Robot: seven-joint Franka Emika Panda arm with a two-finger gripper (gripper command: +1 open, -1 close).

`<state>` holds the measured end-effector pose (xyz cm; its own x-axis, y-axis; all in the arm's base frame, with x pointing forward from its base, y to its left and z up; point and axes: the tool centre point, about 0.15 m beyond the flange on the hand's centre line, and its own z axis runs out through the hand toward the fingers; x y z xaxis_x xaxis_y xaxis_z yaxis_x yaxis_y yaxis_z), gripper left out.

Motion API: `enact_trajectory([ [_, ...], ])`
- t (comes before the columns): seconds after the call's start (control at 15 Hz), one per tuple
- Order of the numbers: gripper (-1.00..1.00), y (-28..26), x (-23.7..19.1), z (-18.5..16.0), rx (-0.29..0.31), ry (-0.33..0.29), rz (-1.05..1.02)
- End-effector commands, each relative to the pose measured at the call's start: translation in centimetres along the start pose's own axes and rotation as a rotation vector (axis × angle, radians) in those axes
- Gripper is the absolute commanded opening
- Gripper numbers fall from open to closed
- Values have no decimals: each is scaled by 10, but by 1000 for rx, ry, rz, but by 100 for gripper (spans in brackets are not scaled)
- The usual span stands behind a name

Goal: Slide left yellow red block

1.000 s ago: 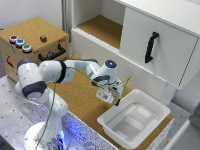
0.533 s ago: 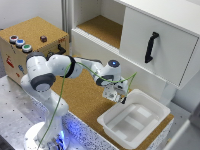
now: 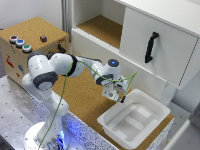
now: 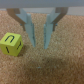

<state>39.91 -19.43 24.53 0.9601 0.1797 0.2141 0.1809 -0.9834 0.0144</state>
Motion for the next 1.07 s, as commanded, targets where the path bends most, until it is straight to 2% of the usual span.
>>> enact_trajectory([
  [0.0, -100, -11, -4, 25, 34, -48, 42],
  [0.33, -100, -18, 5, 33, 37, -30, 73],
  [1.0, -100, -69, 50, 62, 102, -26, -20],
])
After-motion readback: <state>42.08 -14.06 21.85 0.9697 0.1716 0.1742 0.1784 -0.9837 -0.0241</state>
